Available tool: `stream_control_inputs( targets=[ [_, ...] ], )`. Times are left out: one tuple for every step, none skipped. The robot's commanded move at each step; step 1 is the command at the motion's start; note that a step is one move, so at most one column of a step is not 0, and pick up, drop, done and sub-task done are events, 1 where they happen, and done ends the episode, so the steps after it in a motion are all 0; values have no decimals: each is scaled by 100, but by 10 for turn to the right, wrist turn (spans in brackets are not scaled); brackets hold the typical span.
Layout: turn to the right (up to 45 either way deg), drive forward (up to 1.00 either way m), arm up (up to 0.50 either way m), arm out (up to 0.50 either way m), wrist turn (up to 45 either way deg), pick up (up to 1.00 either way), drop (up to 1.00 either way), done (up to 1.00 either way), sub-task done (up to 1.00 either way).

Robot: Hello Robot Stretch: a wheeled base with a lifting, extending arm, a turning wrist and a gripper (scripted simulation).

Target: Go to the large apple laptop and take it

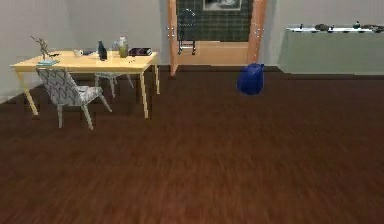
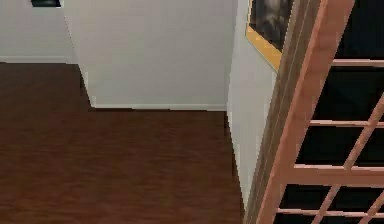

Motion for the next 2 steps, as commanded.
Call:
stream_control_inputs(
  targets=[
    [0,100,0,0,0,0,0,0,0],
    [0,100,0,0,0,0,0,0,0]
  ],
)
